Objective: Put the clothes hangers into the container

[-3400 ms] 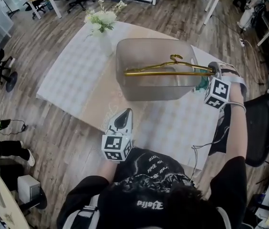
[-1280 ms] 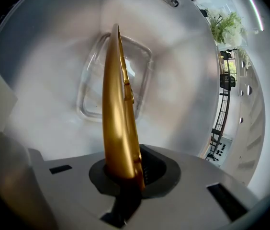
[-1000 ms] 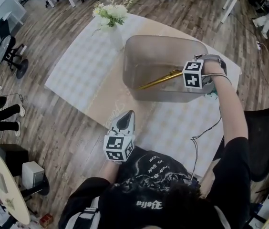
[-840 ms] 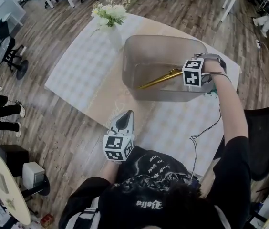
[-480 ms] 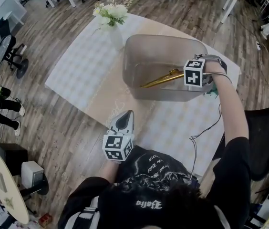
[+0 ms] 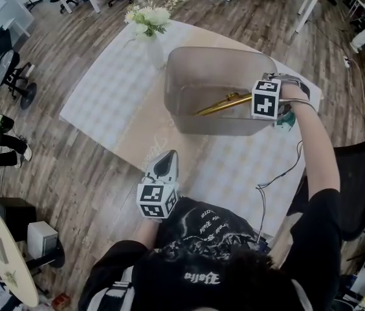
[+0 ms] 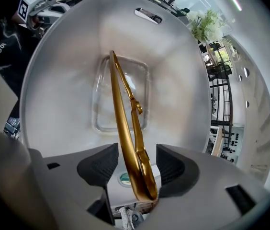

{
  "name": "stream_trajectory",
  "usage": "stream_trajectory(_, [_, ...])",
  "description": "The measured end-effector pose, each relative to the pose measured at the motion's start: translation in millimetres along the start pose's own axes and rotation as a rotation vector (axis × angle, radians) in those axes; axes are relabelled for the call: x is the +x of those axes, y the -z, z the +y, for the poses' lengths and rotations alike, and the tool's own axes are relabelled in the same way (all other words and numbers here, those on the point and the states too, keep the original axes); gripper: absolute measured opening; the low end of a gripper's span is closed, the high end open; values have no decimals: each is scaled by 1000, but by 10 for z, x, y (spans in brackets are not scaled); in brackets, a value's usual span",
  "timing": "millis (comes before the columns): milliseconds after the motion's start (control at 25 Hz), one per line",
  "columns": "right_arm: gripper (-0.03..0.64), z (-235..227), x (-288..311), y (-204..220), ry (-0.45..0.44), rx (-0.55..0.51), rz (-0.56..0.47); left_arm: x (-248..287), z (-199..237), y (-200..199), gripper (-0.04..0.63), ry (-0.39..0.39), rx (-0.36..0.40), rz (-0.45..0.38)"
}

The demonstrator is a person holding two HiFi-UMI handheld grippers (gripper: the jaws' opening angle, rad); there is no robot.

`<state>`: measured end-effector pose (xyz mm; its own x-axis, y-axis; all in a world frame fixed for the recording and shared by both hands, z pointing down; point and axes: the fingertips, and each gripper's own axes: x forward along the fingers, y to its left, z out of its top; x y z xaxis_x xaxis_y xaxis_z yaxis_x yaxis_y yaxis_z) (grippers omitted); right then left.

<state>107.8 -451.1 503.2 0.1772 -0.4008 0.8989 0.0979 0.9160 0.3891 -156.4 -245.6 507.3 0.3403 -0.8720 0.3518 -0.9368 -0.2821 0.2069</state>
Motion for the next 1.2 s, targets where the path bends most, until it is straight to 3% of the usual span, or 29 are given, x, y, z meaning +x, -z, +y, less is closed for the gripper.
stream_trajectory(280, [273,48,-327,-62,132,106,-186,-95,-100,16,20,23,14,-14])
stream_trajectory(480, [273,77,-683,68,298,291,-374,-182,-191,26,20,45,27,-21])
stream_trajectory(760, [267,365,-1106,388,488,454,-484,-254,-450,122,20,98,48,-1])
stream_trajectory(1200, [264,1084,-1375,544,557,747,-641,-80,-983,127,20,230,91,-3])
